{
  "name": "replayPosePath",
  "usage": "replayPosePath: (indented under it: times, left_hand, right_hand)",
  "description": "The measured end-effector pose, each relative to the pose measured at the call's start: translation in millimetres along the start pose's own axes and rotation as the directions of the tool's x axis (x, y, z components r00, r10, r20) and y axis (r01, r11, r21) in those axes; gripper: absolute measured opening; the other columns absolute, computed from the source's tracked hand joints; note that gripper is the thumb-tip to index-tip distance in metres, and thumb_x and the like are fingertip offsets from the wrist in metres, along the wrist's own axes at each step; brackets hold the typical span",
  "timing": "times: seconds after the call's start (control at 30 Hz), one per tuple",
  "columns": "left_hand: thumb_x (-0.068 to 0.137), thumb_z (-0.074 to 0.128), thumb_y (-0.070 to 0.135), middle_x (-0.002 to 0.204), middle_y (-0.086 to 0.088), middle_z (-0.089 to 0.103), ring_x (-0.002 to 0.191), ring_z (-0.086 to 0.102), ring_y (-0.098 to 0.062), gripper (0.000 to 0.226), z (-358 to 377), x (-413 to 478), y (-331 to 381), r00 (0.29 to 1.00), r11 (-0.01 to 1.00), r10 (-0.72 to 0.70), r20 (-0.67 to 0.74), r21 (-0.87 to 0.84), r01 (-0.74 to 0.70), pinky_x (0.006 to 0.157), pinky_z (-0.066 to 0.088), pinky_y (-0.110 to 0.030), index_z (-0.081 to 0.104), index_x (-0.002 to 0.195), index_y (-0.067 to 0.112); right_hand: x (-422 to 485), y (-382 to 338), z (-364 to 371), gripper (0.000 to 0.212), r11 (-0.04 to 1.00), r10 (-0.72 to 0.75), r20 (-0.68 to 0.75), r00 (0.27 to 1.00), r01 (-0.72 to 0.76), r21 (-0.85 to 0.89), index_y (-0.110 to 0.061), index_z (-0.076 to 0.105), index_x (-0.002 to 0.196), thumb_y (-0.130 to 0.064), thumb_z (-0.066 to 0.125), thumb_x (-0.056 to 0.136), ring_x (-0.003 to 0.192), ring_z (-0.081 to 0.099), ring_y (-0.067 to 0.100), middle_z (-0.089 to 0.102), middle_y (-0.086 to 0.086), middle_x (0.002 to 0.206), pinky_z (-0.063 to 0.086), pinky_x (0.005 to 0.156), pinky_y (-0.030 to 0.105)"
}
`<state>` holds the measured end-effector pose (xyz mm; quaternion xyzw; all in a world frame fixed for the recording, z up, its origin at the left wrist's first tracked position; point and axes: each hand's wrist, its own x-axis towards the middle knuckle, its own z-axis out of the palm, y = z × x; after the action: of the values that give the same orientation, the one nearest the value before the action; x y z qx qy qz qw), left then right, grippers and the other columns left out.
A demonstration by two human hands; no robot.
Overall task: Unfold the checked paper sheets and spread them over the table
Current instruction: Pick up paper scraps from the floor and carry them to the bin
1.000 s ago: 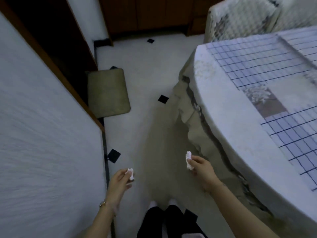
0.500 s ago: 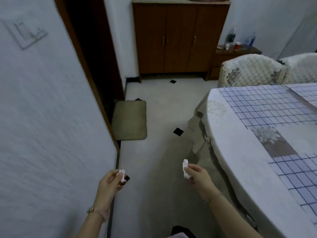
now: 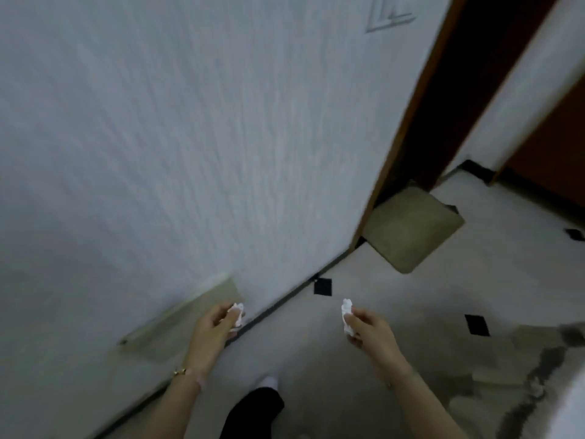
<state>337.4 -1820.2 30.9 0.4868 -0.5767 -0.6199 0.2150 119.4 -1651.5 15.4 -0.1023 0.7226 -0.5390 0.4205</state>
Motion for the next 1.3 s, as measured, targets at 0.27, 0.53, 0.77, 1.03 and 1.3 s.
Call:
replayPosePath:
  times: [0.27,0.53,0.77,1.03,1.3]
  left_hand:
    - [0.092,0.056,0.021,0.081,-0.008,0.062,0.080,0.061,-0.021,0.016,-108,-145,-78,0.841,0.982,-0.168,-0.515,-0.164,0.095,0.073,0.049,-0.029,0.063,0.085,0.008]
    - [0.093,0.054,0.024,0.095,-0.014,0.066,0.088,0.064,-0.023,0.017,-159,-291,-148,0.528,0.924,-0.344,-0.777,-0.380,0.042,0.072,0.051,-0.026,0.064,0.091,0.009]
    - [0.093,0.054,0.021,0.096,-0.008,0.068,0.090,0.065,-0.025,0.012,-182,-402,-214,0.254,0.844,-0.513,-0.820,-0.536,-0.026,0.075,0.051,-0.032,0.064,0.089,0.018]
    - [0.093,0.054,0.019,0.093,-0.013,0.068,0.090,0.064,-0.031,0.012,-185,-474,-271,0.085,0.699,-0.705,-0.704,-0.711,-0.085,0.073,0.050,-0.034,0.062,0.086,0.014]
    - [0.094,0.053,0.016,0.089,-0.006,0.066,0.080,0.061,-0.020,0.011,-278,-455,-302,0.095,0.667,-0.733,-0.673,-0.739,-0.092,0.070,0.049,-0.027,0.060,0.087,0.018]
  right_hand:
    - [-25,25,108,0.020,0.956,0.088,0.403,0.911,0.038,-0.292,-0.002,0.062,0.109,-0.012,0.057,0.093,0.089,0.060,0.020,0.061,0.015,0.108,0.054,0.068,0.019]
    - [-112,54,234,0.015,0.847,0.222,0.693,0.686,0.216,-0.485,-0.005,0.063,0.097,-0.018,0.058,0.092,0.086,0.058,0.019,0.061,0.014,0.102,0.051,0.070,0.020]
    - [-205,104,333,0.015,0.740,0.359,0.827,0.432,0.409,-0.534,-0.012,0.063,0.082,-0.023,0.060,0.091,0.080,0.058,0.017,0.060,0.010,0.087,0.052,0.068,0.021]
    - [-232,176,362,0.041,0.530,0.527,0.700,0.481,0.458,-0.714,0.015,0.057,0.103,-0.023,0.061,0.090,0.074,0.051,0.025,0.058,0.021,0.079,0.052,0.084,0.051]
    - [-214,206,441,0.012,0.306,0.639,0.471,0.608,0.360,-0.881,-0.006,0.059,0.079,-0.003,0.057,0.090,0.071,0.053,0.024,0.057,0.014,0.079,0.046,0.058,0.028]
